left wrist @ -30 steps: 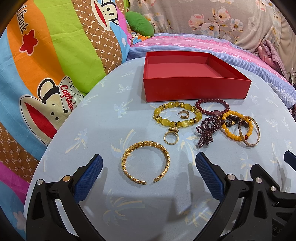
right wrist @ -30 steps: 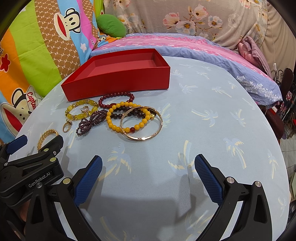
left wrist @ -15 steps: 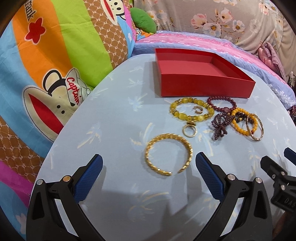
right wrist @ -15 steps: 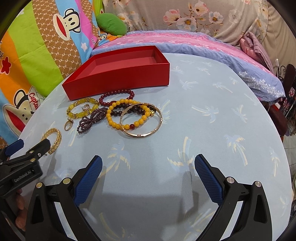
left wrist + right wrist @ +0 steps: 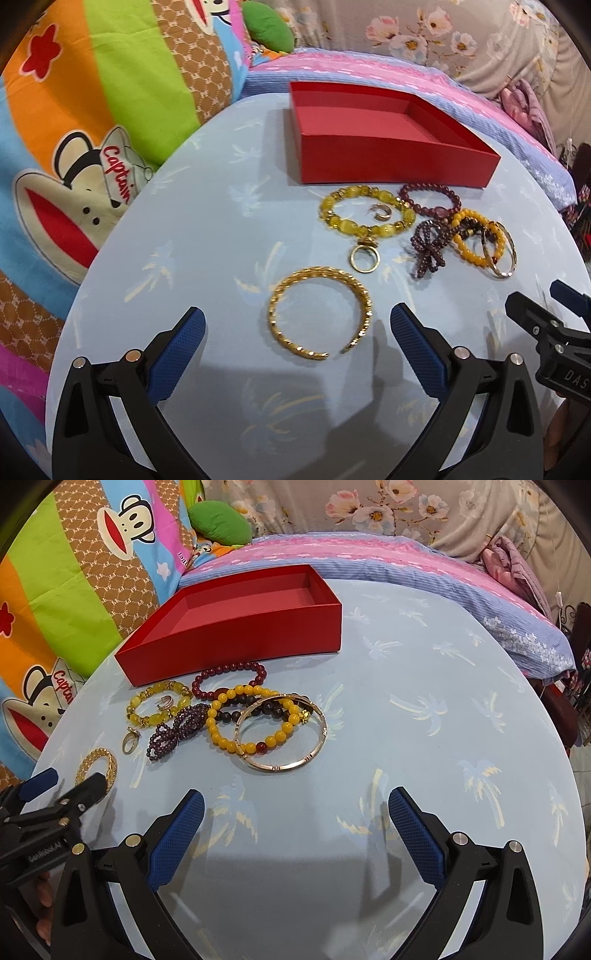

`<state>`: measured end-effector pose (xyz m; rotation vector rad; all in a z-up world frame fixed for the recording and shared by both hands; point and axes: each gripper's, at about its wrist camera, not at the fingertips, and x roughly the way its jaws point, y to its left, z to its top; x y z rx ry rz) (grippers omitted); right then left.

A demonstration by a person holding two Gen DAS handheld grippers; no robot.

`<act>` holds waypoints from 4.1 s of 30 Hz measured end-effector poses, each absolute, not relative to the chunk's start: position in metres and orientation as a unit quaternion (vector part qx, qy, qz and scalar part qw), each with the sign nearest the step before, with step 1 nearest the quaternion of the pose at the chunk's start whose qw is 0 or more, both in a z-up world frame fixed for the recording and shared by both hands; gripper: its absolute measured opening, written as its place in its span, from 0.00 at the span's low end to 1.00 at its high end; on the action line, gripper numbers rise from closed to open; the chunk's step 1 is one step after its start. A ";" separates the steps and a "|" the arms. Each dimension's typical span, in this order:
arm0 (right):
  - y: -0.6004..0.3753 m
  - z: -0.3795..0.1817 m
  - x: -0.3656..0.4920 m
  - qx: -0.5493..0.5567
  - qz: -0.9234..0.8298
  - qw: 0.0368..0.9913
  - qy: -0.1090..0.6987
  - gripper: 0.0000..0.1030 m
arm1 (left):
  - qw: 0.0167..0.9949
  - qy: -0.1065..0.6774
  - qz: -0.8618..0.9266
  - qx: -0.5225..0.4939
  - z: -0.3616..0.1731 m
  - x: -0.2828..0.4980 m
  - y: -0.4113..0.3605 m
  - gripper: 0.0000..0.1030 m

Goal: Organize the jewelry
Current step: 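Grasp the gold cuff bangle with the left tool while the right grasps the rose-gold bangle, then carry the gold cuff into the red box with the left tool while the right carries the rose-gold bangle, then lower and release the gold cuff from the left tool while the right releases the rose-gold bangle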

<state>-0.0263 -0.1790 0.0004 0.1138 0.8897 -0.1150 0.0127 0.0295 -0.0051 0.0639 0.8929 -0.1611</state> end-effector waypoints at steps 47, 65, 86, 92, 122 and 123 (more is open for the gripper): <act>-0.184 0.010 0.002 0.065 -0.035 0.903 0.424 0.59 | 0.896 0.427 -0.123 0.028 -0.001 0.015 0.016 0.54; -0.200 0.083 0.085 0.073 0.028 0.924 0.375 0.59 | 0.918 0.366 -0.153 0.021 0.080 0.094 -0.006 0.54; -0.225 0.038 0.284 0.086 0.051 0.872 0.480 0.59 | 0.894 0.424 -0.139 0.049 0.048 0.282 -0.062 0.54; -0.223 0.035 0.290 0.072 0.041 0.868 0.489 0.59 | 0.890 0.434 -0.130 0.050 0.043 0.290 -0.064 0.55; -0.213 0.073 0.216 0.034 0.019 0.907 0.420 0.70 | 0.916 0.388 -0.103 0.026 0.074 0.233 -0.024 0.75; -0.212 0.075 0.207 0.031 0.019 0.909 0.415 0.71 | 0.917 0.384 -0.106 0.023 0.077 0.225 -0.022 0.75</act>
